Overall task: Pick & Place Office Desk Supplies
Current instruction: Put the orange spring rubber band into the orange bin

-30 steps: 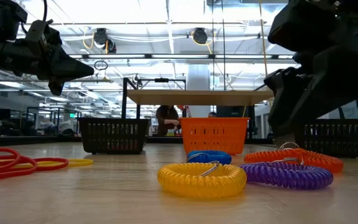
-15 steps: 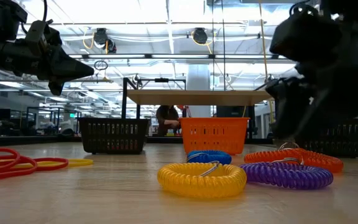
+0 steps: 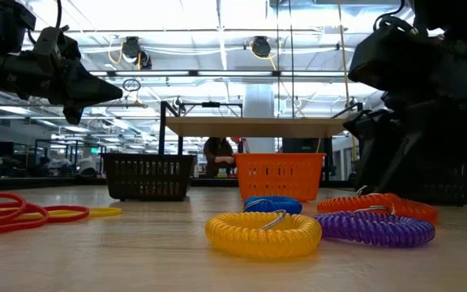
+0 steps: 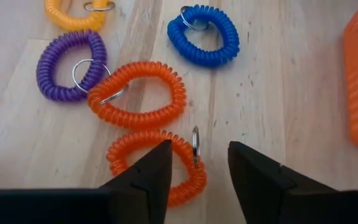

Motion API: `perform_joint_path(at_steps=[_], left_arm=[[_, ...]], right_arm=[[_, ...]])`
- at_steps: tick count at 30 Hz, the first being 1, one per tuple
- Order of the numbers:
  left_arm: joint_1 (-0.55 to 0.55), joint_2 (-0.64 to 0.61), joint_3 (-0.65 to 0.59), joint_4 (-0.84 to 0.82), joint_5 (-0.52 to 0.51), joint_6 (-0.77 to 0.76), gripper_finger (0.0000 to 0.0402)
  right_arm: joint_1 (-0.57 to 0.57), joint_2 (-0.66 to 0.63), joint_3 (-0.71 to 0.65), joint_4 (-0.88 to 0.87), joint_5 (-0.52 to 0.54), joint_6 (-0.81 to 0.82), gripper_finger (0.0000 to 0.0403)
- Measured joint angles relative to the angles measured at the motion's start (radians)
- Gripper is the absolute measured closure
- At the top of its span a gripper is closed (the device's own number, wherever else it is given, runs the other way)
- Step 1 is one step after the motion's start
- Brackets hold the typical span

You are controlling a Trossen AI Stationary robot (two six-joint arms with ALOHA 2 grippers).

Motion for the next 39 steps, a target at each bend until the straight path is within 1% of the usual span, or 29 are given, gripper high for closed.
perform_joint_path(at_steps=[4, 9, 11, 16, 20, 25, 28, 32, 37, 39], left_arm=[[0.000, 0.000, 0.000, 0.000, 0.000, 0.000, 0.0382], [0.000, 0.000, 0.000, 0.000, 0.000, 0.003, 0.0382], [0.000, 0.000, 0.000, 0.000, 0.000, 0.003, 0.0382], [0.000, 0.000, 0.000, 0.000, 0.000, 0.003, 0.0382], [0.000, 0.000, 0.000, 0.000, 0.000, 0.003, 0.0382], [0.000, 0.000, 0.000, 0.000, -0.001, 0.017, 0.0382], [0.000, 0.000, 0.000, 0.001, -0.017, 0.048, 0.0382], [0.000, 0.000, 0.000, -0.001, -0.035, 0.048, 0.0382], [0.000, 0.000, 0.000, -0.002, -0.035, 0.053, 0.0382], [0.000, 0.000, 0.000, -0.005, -0.035, 0.054, 0.0382]], right_arm=[[0.000, 0.000, 0.000, 0.013, -0.001, 0.000, 0.0313], [0.000, 0.000, 0.000, 0.017, -0.001, 0.004, 0.0383], [0.000, 0.000, 0.000, 0.018, -0.002, 0.005, 0.0397], [0.000, -0.035, 0.000, 0.073, -0.032, -0.009, 0.0400], [0.003, -0.126, 0.001, 0.107, -0.054, -0.046, 0.0401], [0.020, -0.280, 0.001, 0.117, -0.054, -0.110, 0.0402], [0.029, -0.376, 0.000, 0.121, -0.054, -0.164, 0.0402], [0.034, -0.498, -0.007, 0.126, -0.053, -0.225, 0.0402], [0.031, -0.670, -0.090, 0.123, -0.045, -0.251, 0.0402], [0.029, -0.750, -0.143, 0.134, -0.013, -0.250, 0.0403]])
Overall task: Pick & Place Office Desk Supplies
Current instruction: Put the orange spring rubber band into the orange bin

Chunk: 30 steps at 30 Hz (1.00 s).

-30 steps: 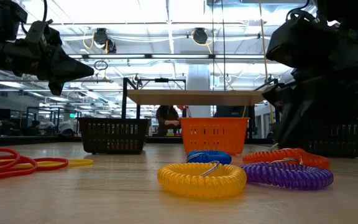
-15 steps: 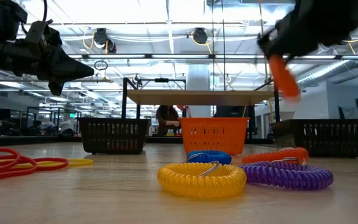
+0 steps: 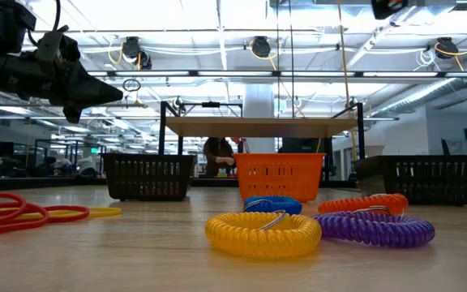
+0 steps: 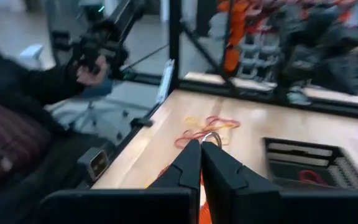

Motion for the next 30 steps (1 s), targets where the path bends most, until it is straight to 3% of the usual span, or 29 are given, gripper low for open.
perform_joint_path(at_steps=[7, 19, 25, 30], left_arm=[[0.000, 0.000, 0.000, -0.002, -0.002, 0.002, 0.0382], [0.000, 0.000, 0.000, -0.003, -0.030, 0.001, 0.0382], [0.000, 0.000, 0.000, -0.003, -0.032, 0.002, 0.0382], [0.000, 0.000, 0.000, -0.003, -0.043, 0.001, 0.0382]], right_arm=[[0.000, -0.294, -0.200, 0.015, 0.095, 0.025, 0.0403], [-0.041, -0.642, -0.414, 0.017, 0.099, 0.029, 0.0403], [-0.070, -0.615, -0.414, 0.036, 0.144, 0.058, 0.0403], [-0.129, -0.434, -0.346, 0.040, 0.085, 0.075, 0.0403]])
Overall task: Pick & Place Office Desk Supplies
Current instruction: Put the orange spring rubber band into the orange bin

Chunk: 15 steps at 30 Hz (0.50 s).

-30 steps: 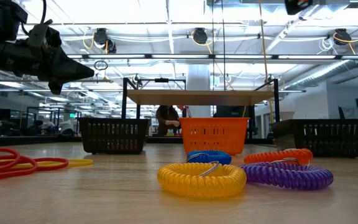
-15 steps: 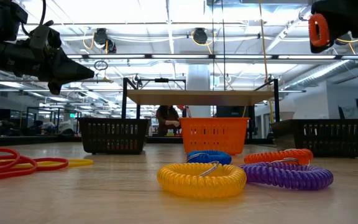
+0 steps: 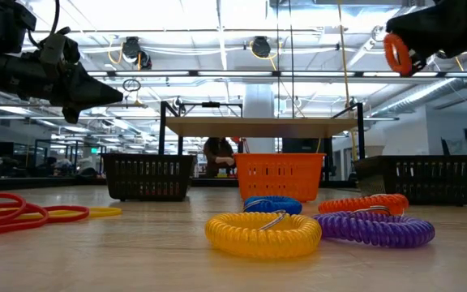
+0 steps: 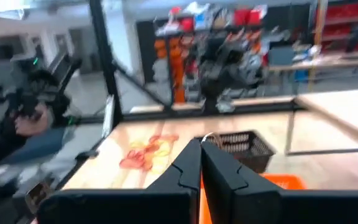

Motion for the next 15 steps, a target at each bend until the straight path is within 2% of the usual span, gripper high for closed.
perform_joint_path(at_steps=[7, 11, 15], left_arm=[[0.000, 0.000, 0.000, 0.000, 0.000, 0.000, 0.0382], [0.000, 0.000, 0.000, 0.000, 0.000, 0.000, 0.0382], [0.000, 0.000, 0.000, 0.000, 0.000, 0.000, 0.0382]], right_arm=[[-0.156, 0.394, 0.200, -0.001, -0.142, -0.001, 0.0403], [-0.275, 0.587, 0.318, -0.021, -0.282, 0.000, 0.0403], [-0.373, 0.761, 0.393, -0.027, -0.355, 0.006, 0.0403]])
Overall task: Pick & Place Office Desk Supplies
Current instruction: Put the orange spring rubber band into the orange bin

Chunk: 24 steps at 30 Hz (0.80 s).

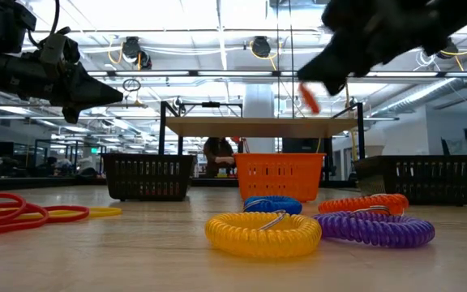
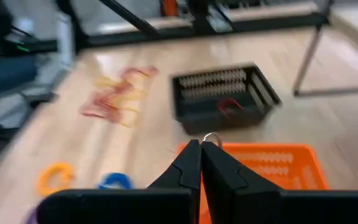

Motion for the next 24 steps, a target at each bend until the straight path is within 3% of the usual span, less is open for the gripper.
perform_joint_path(at_steps=[6, 10, 16, 21, 24], left_arm=[[0.000, 0.000, 0.000, 0.000, 0.000, 0.000, 0.0382], [0.000, 0.000, 0.000, 0.000, 0.000, 0.000, 0.0382], [0.000, 0.000, 0.000, 0.000, 0.000, 0.000, 0.0382], [0.000, 0.000, 0.000, 0.000, 0.000, 0.000, 0.0382], [0.000, 0.000, 0.000, 0.000, 0.000, 0.001, 0.0382]], right_arm=[[-0.092, 0.188, 0.051, 0.051, -0.033, 0.000, 0.0403], [-0.129, 0.249, 0.064, 0.060, -0.085, 0.001, 0.0403], [-0.126, 0.293, 0.064, 0.058, -0.076, -0.037, 0.0400], [-0.091, 0.288, 0.064, 0.064, 0.027, -0.053, 0.0346], [-0.083, 0.260, 0.063, 0.064, 0.024, -0.053, 0.0300]])
